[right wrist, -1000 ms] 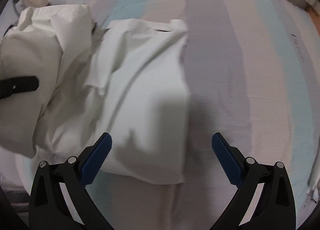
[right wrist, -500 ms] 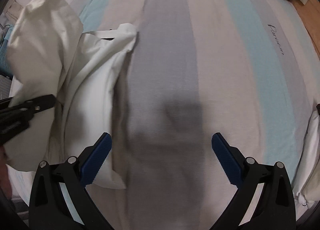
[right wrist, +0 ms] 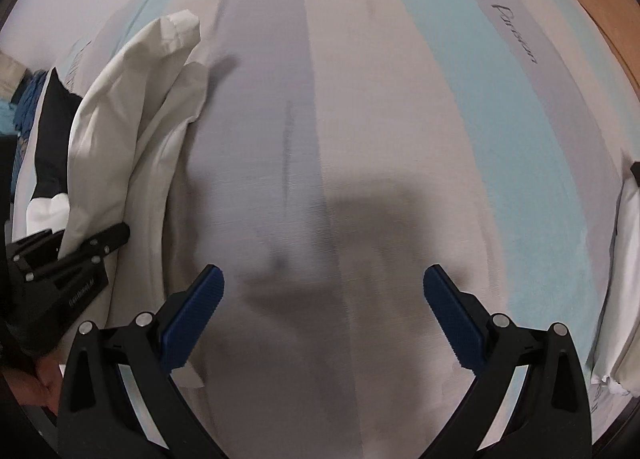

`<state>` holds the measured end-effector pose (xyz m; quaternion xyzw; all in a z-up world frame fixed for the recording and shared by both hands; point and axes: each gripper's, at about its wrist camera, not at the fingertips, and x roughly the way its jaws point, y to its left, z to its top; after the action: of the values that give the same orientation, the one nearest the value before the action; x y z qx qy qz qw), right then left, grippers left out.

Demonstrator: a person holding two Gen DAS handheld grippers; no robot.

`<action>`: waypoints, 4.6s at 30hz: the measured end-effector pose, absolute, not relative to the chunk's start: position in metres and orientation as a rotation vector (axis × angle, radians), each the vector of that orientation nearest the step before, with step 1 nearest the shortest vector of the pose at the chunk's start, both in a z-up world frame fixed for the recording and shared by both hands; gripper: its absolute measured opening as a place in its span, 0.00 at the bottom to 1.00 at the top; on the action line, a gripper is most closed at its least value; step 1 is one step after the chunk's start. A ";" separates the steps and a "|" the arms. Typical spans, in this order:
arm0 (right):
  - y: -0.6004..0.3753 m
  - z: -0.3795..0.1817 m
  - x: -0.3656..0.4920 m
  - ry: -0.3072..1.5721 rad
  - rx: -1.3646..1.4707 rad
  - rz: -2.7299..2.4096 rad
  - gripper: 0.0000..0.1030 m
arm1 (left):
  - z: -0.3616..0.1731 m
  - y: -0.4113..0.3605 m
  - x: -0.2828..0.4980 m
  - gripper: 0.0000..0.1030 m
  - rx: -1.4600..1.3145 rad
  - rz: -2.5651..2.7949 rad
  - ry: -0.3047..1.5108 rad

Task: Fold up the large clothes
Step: 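Lift the white fold with the left gripper and flip it over the bundle, then release the fold from the left gripper and move both grippers to the bundle, then close the left gripper on the white bundle edge while the right gripper grasps it too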

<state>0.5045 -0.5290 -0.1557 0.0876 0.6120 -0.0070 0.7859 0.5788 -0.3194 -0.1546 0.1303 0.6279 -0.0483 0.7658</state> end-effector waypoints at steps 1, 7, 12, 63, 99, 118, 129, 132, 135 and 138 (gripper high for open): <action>-0.530 -0.157 0.505 1.320 0.191 -0.018 0.93 | -0.156 -0.323 0.577 0.21 0.287 -0.104 1.364; -0.537 -0.163 0.510 1.328 0.191 -0.032 0.93 | -0.171 -0.337 0.572 0.23 0.297 -0.095 1.374; -0.543 -0.169 0.515 1.336 0.197 -0.030 0.93 | -0.185 -0.337 0.574 0.23 0.317 -0.092 1.379; -0.580 -0.159 0.474 1.331 0.254 -0.133 0.93 | -0.090 -0.352 0.540 0.92 0.233 -0.252 1.316; -0.450 -0.139 0.542 1.438 0.450 0.178 0.93 | -0.072 -0.059 0.603 0.93 -0.074 -0.129 1.396; -0.420 -0.197 0.575 1.536 0.555 0.233 0.93 | -0.126 -0.038 0.625 0.95 -0.216 -0.234 1.478; -0.399 -0.216 0.591 1.588 0.523 0.262 0.93 | -0.141 -0.029 0.629 0.93 -0.398 -0.370 1.490; -0.404 -0.219 0.595 1.590 0.533 0.262 0.93 | -0.140 -0.028 0.630 0.92 -0.436 -0.413 1.480; -0.406 -0.222 0.599 1.587 0.545 0.265 0.93 | -0.140 -0.032 0.631 0.92 -0.446 -0.440 1.475; -0.403 -0.224 0.601 1.575 0.562 0.289 0.94 | -0.142 -0.029 0.633 0.89 -0.508 -0.503 1.479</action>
<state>0.6007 -0.4031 -0.2236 0.2484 0.6965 0.1279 0.6610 0.6327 -0.0290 -0.1419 -0.2265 0.6592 -0.2243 0.6811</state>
